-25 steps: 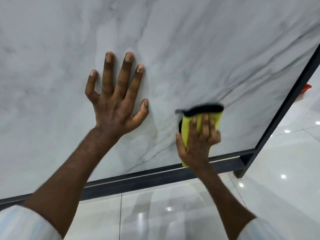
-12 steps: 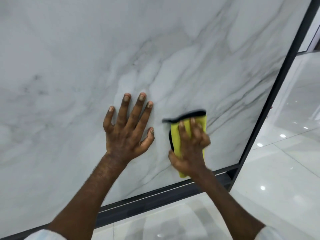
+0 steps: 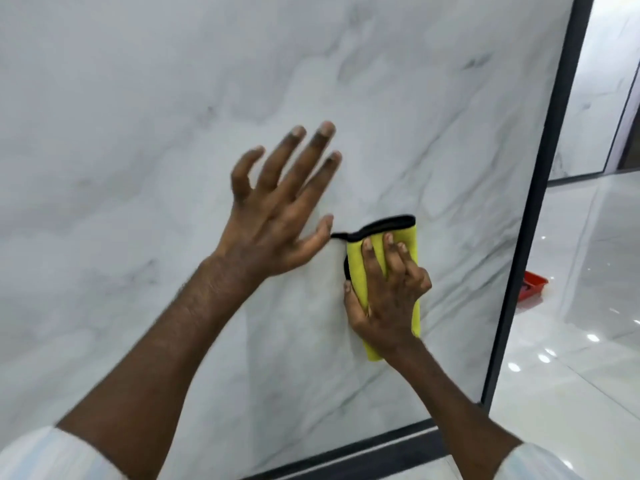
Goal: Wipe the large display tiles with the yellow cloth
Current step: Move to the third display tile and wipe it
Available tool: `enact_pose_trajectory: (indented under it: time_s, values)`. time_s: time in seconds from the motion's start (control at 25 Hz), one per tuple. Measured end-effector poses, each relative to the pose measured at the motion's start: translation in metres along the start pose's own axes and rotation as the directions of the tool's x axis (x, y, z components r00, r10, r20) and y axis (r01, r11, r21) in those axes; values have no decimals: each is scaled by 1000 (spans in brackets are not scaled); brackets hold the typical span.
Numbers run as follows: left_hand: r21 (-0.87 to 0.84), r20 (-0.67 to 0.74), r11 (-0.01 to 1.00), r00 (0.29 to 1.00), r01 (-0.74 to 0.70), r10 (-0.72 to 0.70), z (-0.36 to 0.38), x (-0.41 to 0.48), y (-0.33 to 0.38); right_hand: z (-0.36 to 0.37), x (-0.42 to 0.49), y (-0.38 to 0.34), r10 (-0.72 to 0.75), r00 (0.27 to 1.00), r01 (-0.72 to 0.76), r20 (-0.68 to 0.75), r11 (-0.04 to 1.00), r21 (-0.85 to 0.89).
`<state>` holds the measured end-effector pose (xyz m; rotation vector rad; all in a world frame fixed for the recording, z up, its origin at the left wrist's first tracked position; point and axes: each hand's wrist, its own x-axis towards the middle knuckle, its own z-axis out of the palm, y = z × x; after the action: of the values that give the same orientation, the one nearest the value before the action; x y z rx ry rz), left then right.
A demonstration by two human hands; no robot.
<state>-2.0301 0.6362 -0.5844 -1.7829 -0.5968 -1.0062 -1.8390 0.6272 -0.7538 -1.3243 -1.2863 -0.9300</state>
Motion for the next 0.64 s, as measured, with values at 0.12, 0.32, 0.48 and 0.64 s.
enact_pose_trajectory:
  time_s: [0.12, 0.32, 0.48, 0.64]
  values:
    - [129, 29, 989, 997, 73, -77, 10, 14, -22, -10, 23, -3, -12, 1000, 11, 21, 998, 54]
    - [153, 5, 988, 999, 34, -35, 20, 9, -23, -32, 193, -21, -132, 980, 140, -151, 989, 40]
    - [122, 22, 992, 999, 21, -24, 15, 6, -19, -44, 299, -39, -19, 979, 38, -205, 995, 92]
    - [179, -76, 983, 997, 41, -27, -5, 56, -39, -39, 282, -29, -25, 967, 50, -255, 995, 92]
